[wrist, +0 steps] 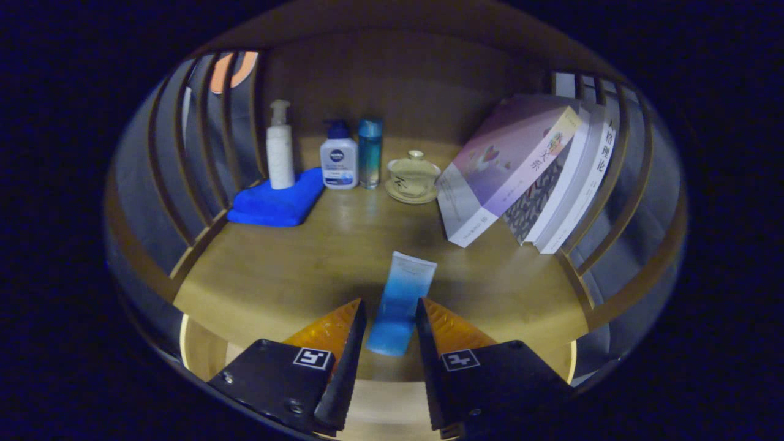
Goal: Pull open the drawer, take out the items inside it, and place them on the countertop above the cabinet.
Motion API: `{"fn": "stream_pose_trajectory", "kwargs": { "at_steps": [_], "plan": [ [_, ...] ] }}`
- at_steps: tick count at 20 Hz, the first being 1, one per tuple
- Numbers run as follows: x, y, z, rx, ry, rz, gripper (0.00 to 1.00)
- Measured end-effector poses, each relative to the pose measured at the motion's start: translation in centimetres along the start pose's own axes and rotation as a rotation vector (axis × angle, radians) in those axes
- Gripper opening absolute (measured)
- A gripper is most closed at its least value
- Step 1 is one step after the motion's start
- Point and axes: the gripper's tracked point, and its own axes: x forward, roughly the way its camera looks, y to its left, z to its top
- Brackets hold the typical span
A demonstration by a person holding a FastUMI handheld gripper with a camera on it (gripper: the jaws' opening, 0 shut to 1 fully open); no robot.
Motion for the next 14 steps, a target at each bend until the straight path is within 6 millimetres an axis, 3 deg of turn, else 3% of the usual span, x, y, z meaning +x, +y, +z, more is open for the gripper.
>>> {"fn": "stream_pose_trajectory", "kwargs": {
  "at_steps": [4,8,14],
  "plan": [
    [-4.6,1.6,-1.0,-0.072,-0.1,0.018,0.53],
    [-9.7,3.1,-1.6,-0.088,-0.189,0.07,0.82],
    [-16.8,3.4,-4.8,-0.071,-0.302,0.102,0.82]
  ]
}}
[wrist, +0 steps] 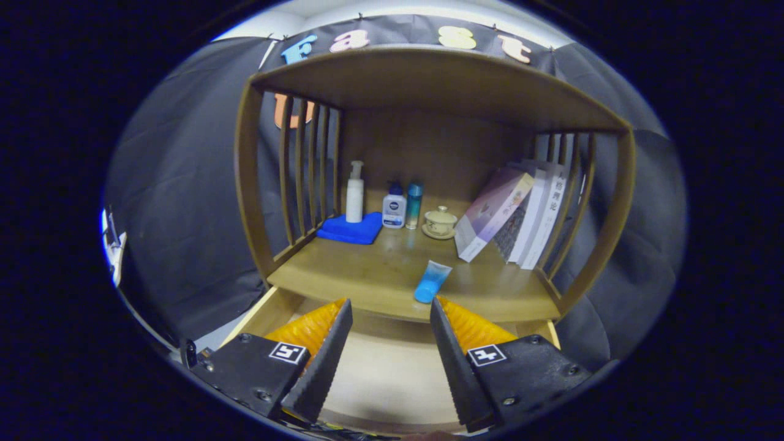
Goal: Pull open the drawer, take out the items inside it, and place them on the countertop above the cabinet.
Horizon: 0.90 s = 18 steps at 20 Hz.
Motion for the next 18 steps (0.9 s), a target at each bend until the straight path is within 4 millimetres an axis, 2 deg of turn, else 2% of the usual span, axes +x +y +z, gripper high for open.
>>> {"fn": "stream_pose_trajectory", "kwargs": {
  "at_steps": [7,9,12,18],
  "plan": [
    [-7.4,1.0,-3.5,0.001,-0.166,-0.015,0.82],
    [-8.9,-0.1,-5.3,-0.02,-0.2,-0.07,0.9],
    [-9.6,0.4,-9.4,0.001,-0.201,-0.063,1.0],
    [-10.1,0.5,-16.1,0.11,-0.181,-0.033,1.0]
  ]
}}
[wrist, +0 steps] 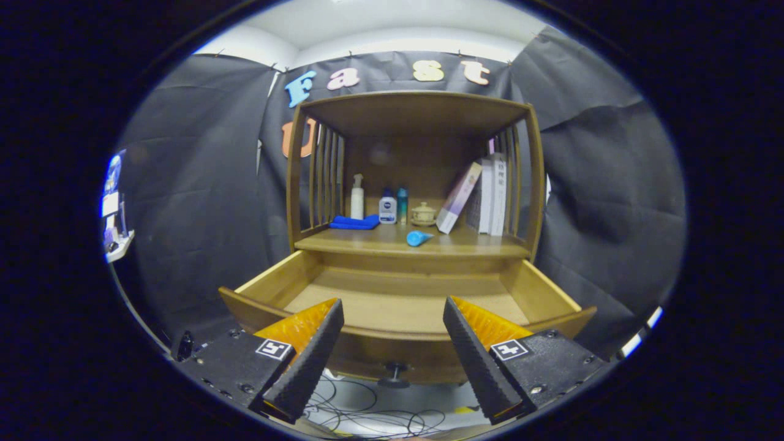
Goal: Pull open the drawer, take out the items inside it, and place them on the countertop above the cabinet.
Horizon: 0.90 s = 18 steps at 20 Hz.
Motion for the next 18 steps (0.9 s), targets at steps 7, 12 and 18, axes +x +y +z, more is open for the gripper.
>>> {"fn": "stream_pose_trajectory", "kwargs": {
  "at_steps": [7,12,18],
  "plan": [
    [0.1,-0.9,-6.0,0.022,0.037,-0.047,1.0],
    [1.2,-1.0,-8.6,0.023,0.04,-0.098,1.0],
    [4.1,-1.5,-10.3,0.049,0.078,-0.125,1.0]
  ]
}}
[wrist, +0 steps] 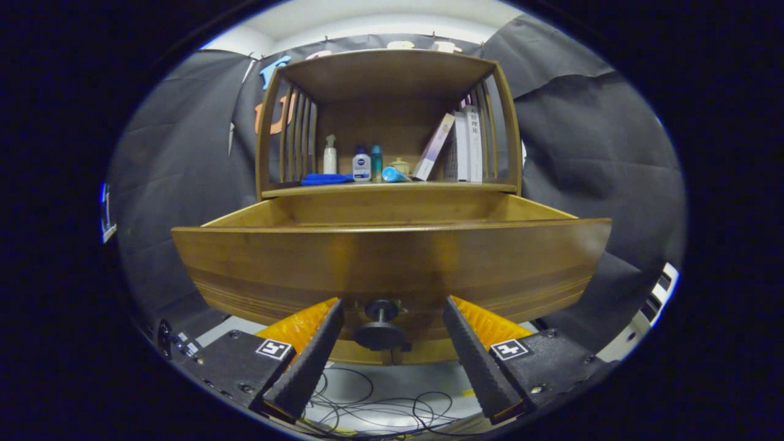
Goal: Pull open the drawer, take out the items inside it, and place them on the countertop above the cabinet.
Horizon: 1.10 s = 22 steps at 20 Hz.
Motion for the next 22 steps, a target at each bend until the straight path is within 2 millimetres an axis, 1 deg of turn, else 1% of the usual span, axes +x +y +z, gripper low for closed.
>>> {"fn": "stream_pose_trajectory", "kwargs": {
  "at_steps": [1,2,3,5,12,14,16,18,22],
  "plan": [
    [0.0,0.3,0.3,0.008,-0.02,-0.006,1.0],
    [0.4,0.4,0.0,-0.003,-0.013,-0.007,1.0],
    [0.1,0.5,0.1,-0.002,-0.024,-0.009,1.0],
    [0.2,0.6,0.2,-0.002,-0.033,-0.01,1.0],
    [2.0,0.3,1.0,-0.019,-0.039,0.008,0.99],
    [2.4,0.4,1.2,-0.014,-0.044,0.008,0.99],
    [3.3,0.5,1.7,-0.02,-0.043,0.008,0.98],
    [4.6,0.6,2.3,-0.021,-0.033,0.008,0.98],
    [8.0,0.9,3.8,-0.027,-0.024,0.007,0.98]
  ]
}}
